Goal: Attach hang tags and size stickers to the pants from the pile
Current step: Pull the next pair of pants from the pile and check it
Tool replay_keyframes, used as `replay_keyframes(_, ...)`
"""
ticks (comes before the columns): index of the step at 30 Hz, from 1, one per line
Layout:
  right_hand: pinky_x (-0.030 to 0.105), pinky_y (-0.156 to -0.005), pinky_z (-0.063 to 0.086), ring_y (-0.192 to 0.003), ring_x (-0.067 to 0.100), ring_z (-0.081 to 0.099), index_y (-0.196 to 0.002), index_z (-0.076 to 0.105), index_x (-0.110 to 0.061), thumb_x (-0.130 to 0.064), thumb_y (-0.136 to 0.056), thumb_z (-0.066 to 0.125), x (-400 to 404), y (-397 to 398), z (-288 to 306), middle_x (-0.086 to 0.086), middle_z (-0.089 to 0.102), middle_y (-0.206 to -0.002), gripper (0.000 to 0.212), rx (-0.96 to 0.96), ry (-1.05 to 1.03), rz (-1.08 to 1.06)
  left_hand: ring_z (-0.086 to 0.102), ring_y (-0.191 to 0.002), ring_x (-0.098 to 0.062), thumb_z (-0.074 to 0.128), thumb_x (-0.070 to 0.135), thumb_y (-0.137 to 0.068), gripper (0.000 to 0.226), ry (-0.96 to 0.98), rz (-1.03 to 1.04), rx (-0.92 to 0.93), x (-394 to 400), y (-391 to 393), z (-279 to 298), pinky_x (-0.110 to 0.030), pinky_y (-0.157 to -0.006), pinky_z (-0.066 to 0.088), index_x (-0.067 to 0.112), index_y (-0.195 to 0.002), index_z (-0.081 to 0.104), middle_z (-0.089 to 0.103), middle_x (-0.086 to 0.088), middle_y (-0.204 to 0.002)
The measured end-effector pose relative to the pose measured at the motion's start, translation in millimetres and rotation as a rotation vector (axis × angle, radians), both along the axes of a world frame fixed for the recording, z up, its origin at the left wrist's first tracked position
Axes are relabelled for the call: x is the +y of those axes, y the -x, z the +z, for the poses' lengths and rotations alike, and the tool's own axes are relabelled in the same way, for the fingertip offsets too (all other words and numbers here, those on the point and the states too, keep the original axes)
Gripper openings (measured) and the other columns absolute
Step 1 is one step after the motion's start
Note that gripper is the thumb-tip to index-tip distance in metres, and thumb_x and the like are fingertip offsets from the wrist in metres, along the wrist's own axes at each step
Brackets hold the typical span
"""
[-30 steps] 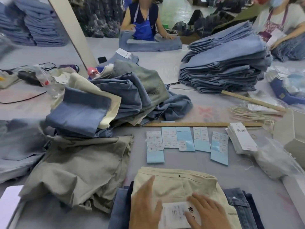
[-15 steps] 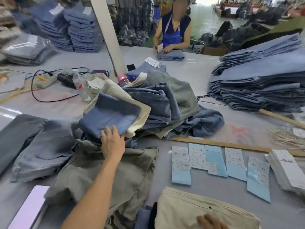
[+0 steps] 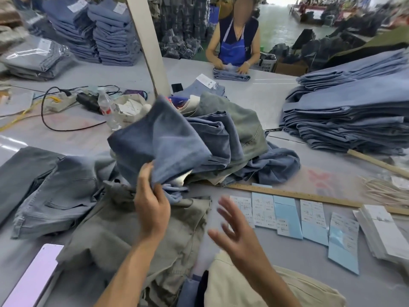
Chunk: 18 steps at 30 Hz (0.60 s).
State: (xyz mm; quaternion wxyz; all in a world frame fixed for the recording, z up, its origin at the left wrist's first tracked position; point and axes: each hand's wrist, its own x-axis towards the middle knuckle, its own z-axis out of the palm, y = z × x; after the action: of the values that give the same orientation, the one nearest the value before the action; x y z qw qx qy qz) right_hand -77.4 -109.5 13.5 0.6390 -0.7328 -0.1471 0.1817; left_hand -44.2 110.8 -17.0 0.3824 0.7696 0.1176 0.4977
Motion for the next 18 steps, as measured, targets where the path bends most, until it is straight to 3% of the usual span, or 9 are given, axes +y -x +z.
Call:
replay_keyframes(2,0.023,-0.108,0.044,-0.138,0.001,0.047,-0.150,0.034,-0.033,-0.049,-0.072,0.086,31.9,-25.7,22.9,-0.016,0.051,-0.149,0.095,0.133,-0.321,0.008,0.049,-0.137,-0.021,0.039,0.021,-0.109,0.034,-0.119,-0.176,-0.016,-24.1,14.8,-5.3,-0.026,-0.115,0.036,0.004,-0.136,0.051,0.057,-0.010,-0.140)
replay_keyframes(5,0.038,-0.099,0.055,-0.122,0.020,0.064,-0.134,0.049,-0.027,-0.035,-0.065,0.092,67.1,-41.4,39.9,0.008,0.062,-0.134,0.082,0.169,-0.437,-0.230,0.045,-0.144,-0.020,0.035,0.032,-0.110,0.039,-0.098,-0.328,0.011,-43.2,37.2,-17.2,-0.028,-0.118,0.035,0.009,-0.140,0.049,0.050,0.005,-0.147)
replay_keyframes(7,0.038,-0.082,0.060,-0.108,0.025,0.071,-0.131,0.049,-0.023,-0.033,-0.062,0.094,72.9,-46.9,33.9,0.013,0.064,-0.129,0.083,0.335,-0.569,-0.388,0.049,-0.140,-0.018,0.035,0.031,-0.110,0.038,-0.031,-0.283,-0.019,-43.2,46.0,-18.0,-0.027,-0.114,0.039,0.011,-0.139,0.050,0.051,0.006,-0.146)
replay_keyframes(9,0.037,-0.071,0.060,-0.096,0.027,0.074,-0.128,0.056,-0.007,-0.035,-0.067,0.085,74.2,-50.4,30.7,0.020,0.070,-0.122,0.073,0.651,-0.721,-0.363,0.050,-0.139,-0.017,0.035,0.030,-0.111,0.038,-0.018,-0.265,-0.026,-44.6,48.7,-13.2,-0.025,-0.113,0.039,0.012,-0.140,0.051,0.052,0.007,-0.147)
replay_keyframes(11,0.033,-0.068,0.060,-0.087,0.028,0.074,-0.108,0.070,0.005,-0.030,-0.075,0.080,77.1,-49.6,34.0,0.024,0.074,-0.104,0.049,0.738,-0.694,-0.240,0.047,-0.142,-0.018,0.033,0.033,-0.111,0.037,-0.036,-0.310,-0.009,-51.2,50.9,-6.9,-0.024,-0.114,0.037,0.021,-0.144,0.047,0.048,0.010,-0.152)
replay_keyframes(13,0.032,-0.073,0.058,-0.089,0.027,0.070,-0.096,0.071,0.006,-0.017,-0.082,0.080,77.7,-56.8,42.1,0.025,0.072,-0.095,0.028,0.464,-0.461,-0.228,0.044,-0.144,-0.016,0.031,0.035,-0.112,0.037,-0.063,-0.349,0.000,-52.7,53.9,-5.5,-0.023,-0.115,0.036,0.025,-0.145,0.043,0.047,0.005,-0.153)
replay_keyframes(16,0.032,-0.085,0.053,-0.099,0.018,0.064,-0.096,0.075,-0.001,-0.021,-0.089,0.077,69.0,-74.2,74.7,0.015,0.070,-0.102,0.021,-0.309,0.130,-0.228,0.043,-0.144,-0.012,0.032,0.032,-0.111,0.037,-0.088,-0.308,0.003,-45.9,58.0,-1.0,-0.025,-0.114,0.039,0.016,-0.143,0.044,0.047,-0.001,-0.150)
replay_keyframes(18,0.031,-0.074,0.051,-0.083,0.009,0.061,-0.086,0.074,-0.004,-0.022,-0.094,0.072,69.0,-80.0,99.7,-0.001,0.069,-0.087,0.019,-0.574,0.236,-0.193,0.043,-0.144,-0.017,0.042,0.026,-0.109,0.039,-0.084,-0.305,0.051,-46.4,53.8,10.2,-0.028,-0.115,0.040,0.009,-0.144,0.042,0.046,-0.006,-0.152)
